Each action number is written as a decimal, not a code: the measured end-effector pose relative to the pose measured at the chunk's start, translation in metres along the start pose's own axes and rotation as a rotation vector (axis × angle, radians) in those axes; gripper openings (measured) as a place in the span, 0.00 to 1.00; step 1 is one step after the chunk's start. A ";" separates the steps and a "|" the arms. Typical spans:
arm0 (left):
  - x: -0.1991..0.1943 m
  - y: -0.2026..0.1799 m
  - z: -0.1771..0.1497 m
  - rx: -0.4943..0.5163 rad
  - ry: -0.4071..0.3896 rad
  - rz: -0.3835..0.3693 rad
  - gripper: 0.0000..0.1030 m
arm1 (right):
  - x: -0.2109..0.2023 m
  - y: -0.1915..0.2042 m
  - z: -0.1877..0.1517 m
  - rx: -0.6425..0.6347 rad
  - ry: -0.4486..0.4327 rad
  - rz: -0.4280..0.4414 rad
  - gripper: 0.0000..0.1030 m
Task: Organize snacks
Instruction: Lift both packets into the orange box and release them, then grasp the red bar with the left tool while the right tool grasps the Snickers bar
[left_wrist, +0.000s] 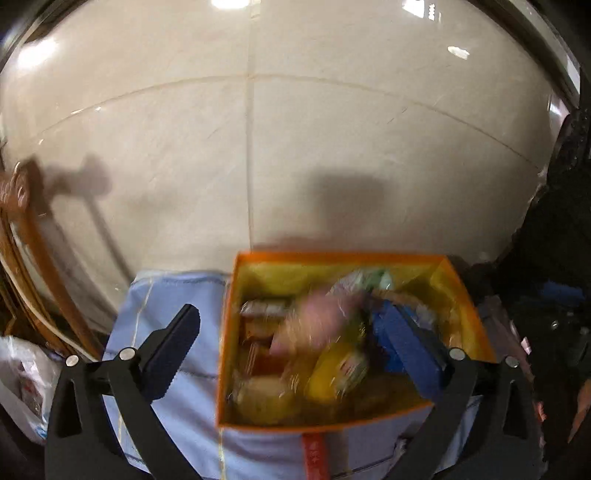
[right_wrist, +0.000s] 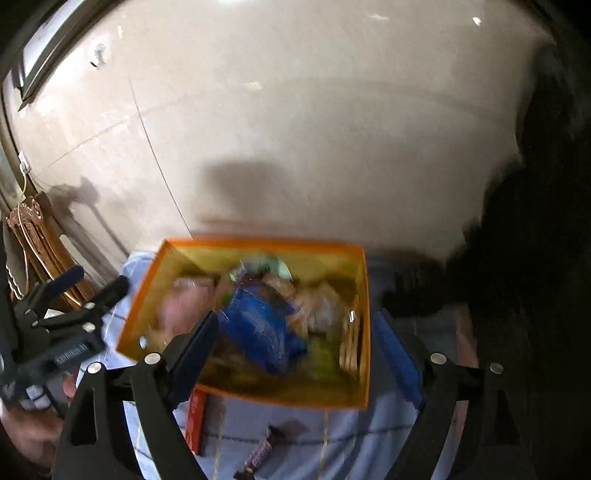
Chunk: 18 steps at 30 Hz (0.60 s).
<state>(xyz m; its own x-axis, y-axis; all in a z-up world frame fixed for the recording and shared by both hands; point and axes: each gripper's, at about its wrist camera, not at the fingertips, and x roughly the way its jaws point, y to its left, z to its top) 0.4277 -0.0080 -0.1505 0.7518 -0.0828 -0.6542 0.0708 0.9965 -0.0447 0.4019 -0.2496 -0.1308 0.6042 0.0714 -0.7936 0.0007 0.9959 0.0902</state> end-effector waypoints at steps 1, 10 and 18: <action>0.002 0.002 -0.013 0.020 0.008 0.025 0.96 | 0.006 -0.003 -0.014 0.013 0.028 0.005 0.83; 0.051 -0.033 -0.163 0.278 0.248 0.088 0.96 | 0.088 0.026 -0.143 -0.007 0.309 -0.033 0.62; 0.074 -0.039 -0.189 0.243 0.231 0.170 0.96 | 0.130 0.056 -0.174 -0.030 0.356 -0.101 0.64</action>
<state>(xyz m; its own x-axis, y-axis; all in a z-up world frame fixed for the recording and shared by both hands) 0.3569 -0.0505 -0.3401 0.6003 0.1160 -0.7913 0.1321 0.9615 0.2411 0.3416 -0.1746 -0.3336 0.2877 -0.0177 -0.9576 0.0196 0.9997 -0.0126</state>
